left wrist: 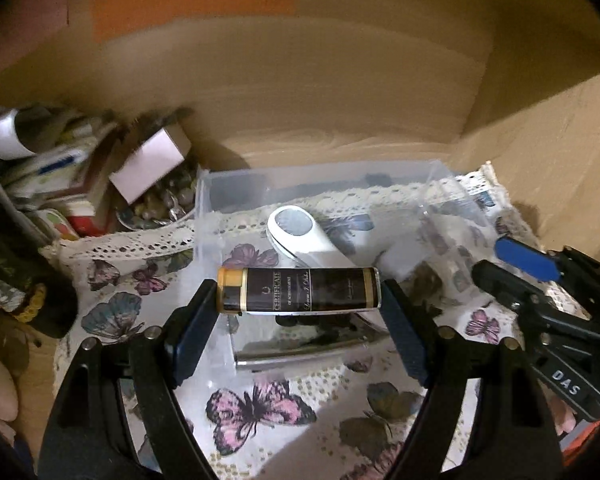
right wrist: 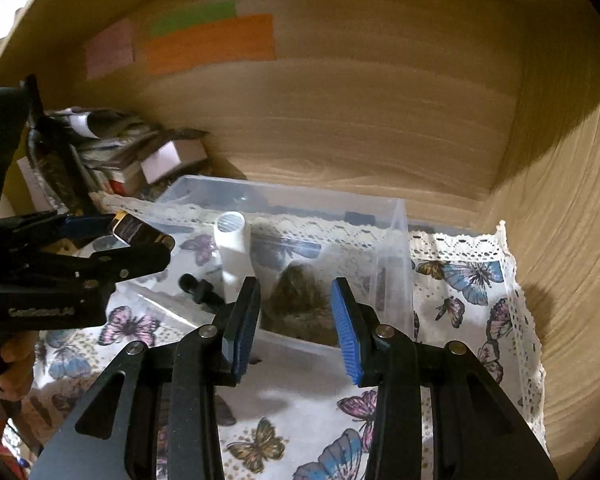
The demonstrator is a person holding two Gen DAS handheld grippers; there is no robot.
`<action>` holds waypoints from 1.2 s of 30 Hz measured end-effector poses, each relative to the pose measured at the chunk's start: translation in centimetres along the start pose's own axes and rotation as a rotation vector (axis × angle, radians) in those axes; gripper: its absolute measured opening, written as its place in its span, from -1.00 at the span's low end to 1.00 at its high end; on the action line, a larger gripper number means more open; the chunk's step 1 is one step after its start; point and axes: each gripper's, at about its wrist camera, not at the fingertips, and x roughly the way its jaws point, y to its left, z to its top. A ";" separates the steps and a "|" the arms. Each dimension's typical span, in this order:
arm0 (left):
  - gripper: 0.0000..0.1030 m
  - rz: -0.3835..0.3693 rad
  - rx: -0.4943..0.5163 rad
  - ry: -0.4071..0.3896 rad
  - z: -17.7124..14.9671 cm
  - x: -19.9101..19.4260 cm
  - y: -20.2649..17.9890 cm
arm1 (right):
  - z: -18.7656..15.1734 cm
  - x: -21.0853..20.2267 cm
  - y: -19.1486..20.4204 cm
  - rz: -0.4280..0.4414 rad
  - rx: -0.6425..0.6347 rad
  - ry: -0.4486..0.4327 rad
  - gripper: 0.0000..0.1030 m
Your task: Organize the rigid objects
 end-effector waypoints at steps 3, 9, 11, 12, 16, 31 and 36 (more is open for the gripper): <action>0.56 -0.007 -0.016 0.031 0.3 1.5 0.1 | 0.1 1.0 -0.5 -0.006 0.018 0.021 -0.34; 0.56 -0.007 0.002 0.048 0.5 2.3 -0.6 | 0.1 1.4 -0.7 -0.007 0.021 0.032 -0.34; 0.56 -0.011 0.014 0.039 0.5 2.0 -1.0 | 0.2 1.2 -0.7 0.000 0.018 0.024 -0.34; 0.56 -0.007 0.020 0.031 0.5 1.7 -1.2 | 0.1 1.1 -0.7 0.001 0.018 0.021 -0.34; 0.56 0.003 0.032 -0.010 0.3 -0.1 -1.4 | 0.1 0.3 -0.4 -0.007 0.013 0.008 -0.33; 0.73 0.003 0.007 -0.276 -3.8 -11.2 -2.1 | -0.7 -8.8 0.8 -0.003 0.019 -0.236 0.78; 0.88 0.015 0.009 -0.385 -5.7 -15.0 -3.2 | -1.5 -11.3 1.5 -0.008 0.015 -0.300 1.00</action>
